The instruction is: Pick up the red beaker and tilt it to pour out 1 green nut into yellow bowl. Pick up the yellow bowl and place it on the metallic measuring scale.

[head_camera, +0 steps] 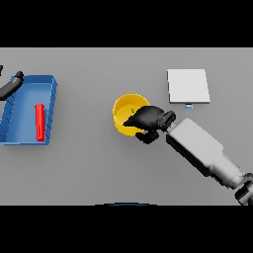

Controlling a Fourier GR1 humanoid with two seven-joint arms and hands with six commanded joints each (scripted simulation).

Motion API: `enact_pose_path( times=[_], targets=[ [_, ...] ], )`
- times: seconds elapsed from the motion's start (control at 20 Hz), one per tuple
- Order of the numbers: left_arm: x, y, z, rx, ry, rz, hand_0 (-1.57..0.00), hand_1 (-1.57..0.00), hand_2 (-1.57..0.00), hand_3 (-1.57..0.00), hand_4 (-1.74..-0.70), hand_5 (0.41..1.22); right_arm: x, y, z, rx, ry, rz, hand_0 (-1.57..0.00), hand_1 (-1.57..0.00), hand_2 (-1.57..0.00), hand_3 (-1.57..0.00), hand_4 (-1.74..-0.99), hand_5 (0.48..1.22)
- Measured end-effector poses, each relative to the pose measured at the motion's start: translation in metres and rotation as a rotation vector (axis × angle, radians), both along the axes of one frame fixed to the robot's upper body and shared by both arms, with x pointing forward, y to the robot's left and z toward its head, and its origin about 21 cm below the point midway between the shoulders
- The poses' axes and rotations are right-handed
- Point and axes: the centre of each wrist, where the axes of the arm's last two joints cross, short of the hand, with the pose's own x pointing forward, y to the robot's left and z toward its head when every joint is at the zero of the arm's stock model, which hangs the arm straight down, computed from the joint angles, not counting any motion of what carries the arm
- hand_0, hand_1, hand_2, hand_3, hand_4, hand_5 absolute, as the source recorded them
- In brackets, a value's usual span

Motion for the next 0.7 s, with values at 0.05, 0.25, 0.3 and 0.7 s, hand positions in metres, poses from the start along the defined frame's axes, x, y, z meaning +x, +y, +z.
enact_pose_path(
  times=[0.05,0.25,0.3,0.7],
  targets=[
    [0.002,-0.002,0.0,-0.001,-0.001,0.004,0.0,0.0,0.0,0.0,-0.72,0.692,0.002,0.001,0.001,-0.008,0.002,0.016,-0.91,-0.87,-0.69,-0.46,-1.512,1.043],
    [0.002,-0.002,-0.002,0.003,-0.016,0.002,0.0,0.0,0.0,0.0,-0.73,0.699,-0.003,0.001,0.0,0.022,0.0,0.018,-1.3,-1.28,-1.16,-0.94,-1.64,1.148],
    [0.002,-0.003,-0.001,0.006,-0.015,-0.003,0.0,0.0,0.0,0.0,-0.73,0.698,-0.001,0.004,0.001,0.019,-0.006,0.026,-1.36,-1.34,-1.19,-1.04,-1.66,1.163],
    [0.003,-0.002,0.004,0.015,-0.006,-0.006,0.0,0.0,0.0,0.0,-0.72,0.695,0.003,-0.008,0.005,0.064,-0.014,0.019,-1.53,-1.53,-1.33,-1.32,-1.727,1.211]
  ],
)
